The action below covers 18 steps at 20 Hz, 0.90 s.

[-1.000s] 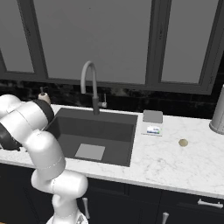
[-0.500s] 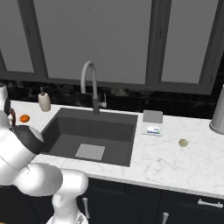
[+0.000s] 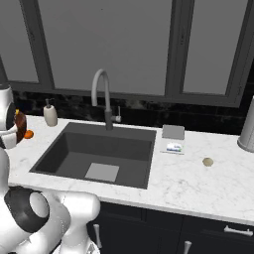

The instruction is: Pick the corn from the sink and place it in the bowl. Then pick the bowl and place it in the microwave. Then close the microwave door and press the start button.

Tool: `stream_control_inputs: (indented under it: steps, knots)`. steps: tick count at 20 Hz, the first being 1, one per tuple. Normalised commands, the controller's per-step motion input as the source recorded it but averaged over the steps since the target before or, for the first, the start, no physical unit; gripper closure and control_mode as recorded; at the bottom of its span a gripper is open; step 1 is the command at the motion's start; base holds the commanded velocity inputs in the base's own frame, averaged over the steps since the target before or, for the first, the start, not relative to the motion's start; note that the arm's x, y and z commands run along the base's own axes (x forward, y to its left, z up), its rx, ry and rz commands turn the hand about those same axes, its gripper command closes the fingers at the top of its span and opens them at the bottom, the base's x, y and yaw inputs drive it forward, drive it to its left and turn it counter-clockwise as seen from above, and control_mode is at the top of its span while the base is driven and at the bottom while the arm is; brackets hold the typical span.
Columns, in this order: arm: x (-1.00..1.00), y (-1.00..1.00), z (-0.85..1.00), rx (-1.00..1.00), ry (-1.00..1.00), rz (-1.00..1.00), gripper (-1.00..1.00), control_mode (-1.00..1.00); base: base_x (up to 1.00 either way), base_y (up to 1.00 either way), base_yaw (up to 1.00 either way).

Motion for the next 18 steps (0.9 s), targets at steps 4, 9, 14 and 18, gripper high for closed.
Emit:
stream_control_inputs:
  steps: [4,9,14,18]
  knots:
    - [-0.13,-0.83,0.74,0.00,0.03,-0.22,1.00,-1.00,0.00,0.00,0.00]
    - [-0.22,-0.99,0.50,0.00,0.03,-0.23,1.00,-1.00,0.00,0.00,0.00]
    - [-0.17,-0.89,0.37,-0.01,0.00,-0.22,1.00,-1.00,0.00,0.00,0.00]
    - [-0.02,-0.72,0.26,-0.05,0.00,-0.21,1.00,-1.00,0.00,0.00,0.00]
